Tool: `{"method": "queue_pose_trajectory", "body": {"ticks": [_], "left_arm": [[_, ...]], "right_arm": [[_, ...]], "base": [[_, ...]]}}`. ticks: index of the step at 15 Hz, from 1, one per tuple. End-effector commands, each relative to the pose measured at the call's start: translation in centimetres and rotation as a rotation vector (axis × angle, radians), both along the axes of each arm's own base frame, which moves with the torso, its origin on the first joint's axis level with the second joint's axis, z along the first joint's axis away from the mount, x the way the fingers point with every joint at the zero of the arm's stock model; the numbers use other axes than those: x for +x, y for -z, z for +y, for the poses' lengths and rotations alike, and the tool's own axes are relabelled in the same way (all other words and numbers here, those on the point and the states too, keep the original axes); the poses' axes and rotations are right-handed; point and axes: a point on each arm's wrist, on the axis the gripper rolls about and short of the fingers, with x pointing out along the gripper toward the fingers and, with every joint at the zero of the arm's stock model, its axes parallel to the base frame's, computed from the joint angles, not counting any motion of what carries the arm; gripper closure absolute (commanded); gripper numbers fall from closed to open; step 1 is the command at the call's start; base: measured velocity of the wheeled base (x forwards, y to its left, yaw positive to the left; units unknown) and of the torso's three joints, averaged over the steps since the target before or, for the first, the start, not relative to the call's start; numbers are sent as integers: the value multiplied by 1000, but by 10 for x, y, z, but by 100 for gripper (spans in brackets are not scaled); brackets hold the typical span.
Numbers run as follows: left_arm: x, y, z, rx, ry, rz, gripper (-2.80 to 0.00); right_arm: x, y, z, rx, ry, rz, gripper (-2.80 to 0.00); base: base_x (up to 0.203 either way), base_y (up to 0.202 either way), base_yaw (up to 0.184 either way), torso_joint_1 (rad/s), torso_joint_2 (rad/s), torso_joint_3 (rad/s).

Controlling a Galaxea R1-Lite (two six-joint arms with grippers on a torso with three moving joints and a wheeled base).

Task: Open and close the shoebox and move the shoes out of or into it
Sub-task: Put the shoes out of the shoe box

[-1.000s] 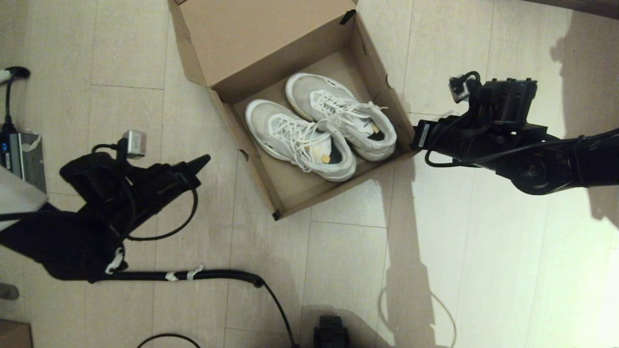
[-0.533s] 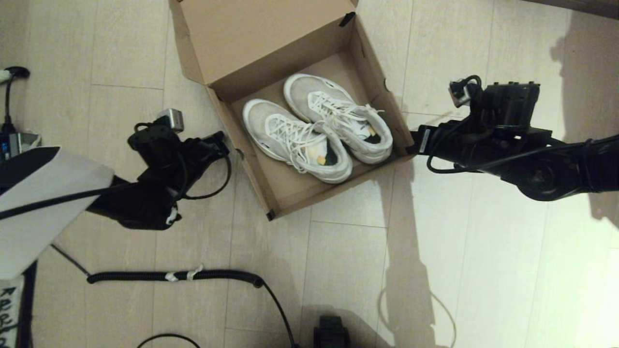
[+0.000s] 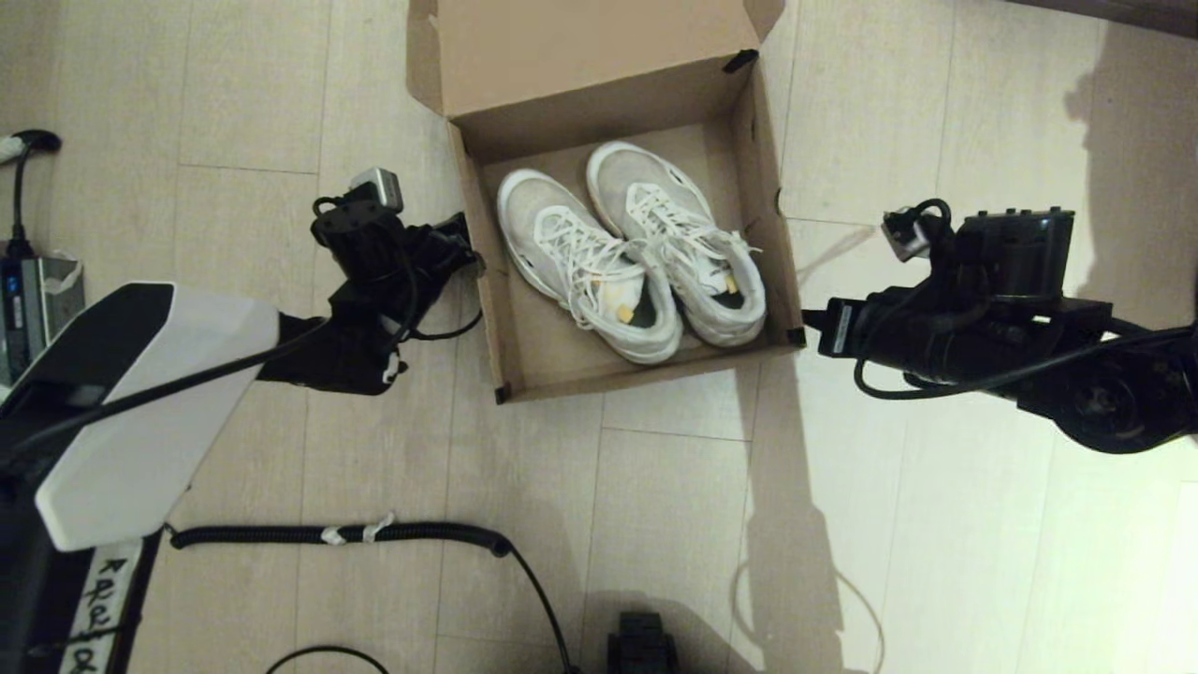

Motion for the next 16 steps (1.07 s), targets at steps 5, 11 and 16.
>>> {"method": "queue_pose_trajectory", "body": {"ticks": [5, 11, 16], "left_arm": [[3, 9, -18, 2, 56, 9, 0], [-6, 8, -18, -4, 25, 30, 0], [-34, 12, -5, 16, 4, 103, 0]], "right_arm": [[-43, 24, 17, -20, -89, 49, 0], [-55, 16, 18, -3, -99, 11, 0], [-44, -2, 26, -10, -106, -66, 0]], "base": [[0, 0, 0, 0, 0, 0], [0, 0, 0, 0, 0, 0], [0, 0, 0, 0, 0, 0]]}}
